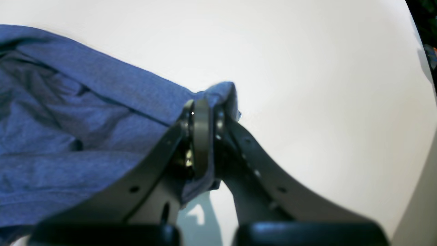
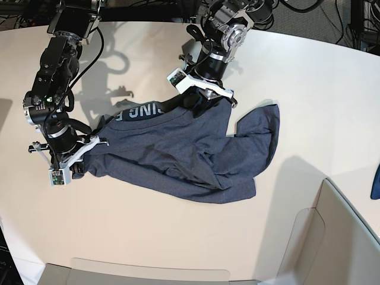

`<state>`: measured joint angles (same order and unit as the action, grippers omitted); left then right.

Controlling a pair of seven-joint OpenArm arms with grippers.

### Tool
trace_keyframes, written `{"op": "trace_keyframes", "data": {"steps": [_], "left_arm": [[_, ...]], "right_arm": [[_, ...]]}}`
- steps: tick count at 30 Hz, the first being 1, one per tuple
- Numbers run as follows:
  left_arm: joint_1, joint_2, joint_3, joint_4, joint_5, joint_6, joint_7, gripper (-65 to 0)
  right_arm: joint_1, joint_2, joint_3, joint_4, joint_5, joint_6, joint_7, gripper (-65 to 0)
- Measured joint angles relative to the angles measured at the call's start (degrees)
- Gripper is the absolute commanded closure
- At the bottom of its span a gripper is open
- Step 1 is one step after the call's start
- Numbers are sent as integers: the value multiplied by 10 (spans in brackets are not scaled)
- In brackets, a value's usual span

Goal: Layout the t-shirt on the table in an organized manner, then fold the t-shirt properly
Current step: 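Hold the shirt with both grippers and stretch it between them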

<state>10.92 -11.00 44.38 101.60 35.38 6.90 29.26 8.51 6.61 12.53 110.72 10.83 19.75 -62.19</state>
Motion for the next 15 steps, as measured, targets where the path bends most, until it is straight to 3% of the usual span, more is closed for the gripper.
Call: {"op": "trace_keyframes", "data": {"steps": [15], "left_arm": [[-35,17,18,-73,0,0,-15,-171]], "right_arm": [[-9,0,0,0,0,0,1,0]]}}
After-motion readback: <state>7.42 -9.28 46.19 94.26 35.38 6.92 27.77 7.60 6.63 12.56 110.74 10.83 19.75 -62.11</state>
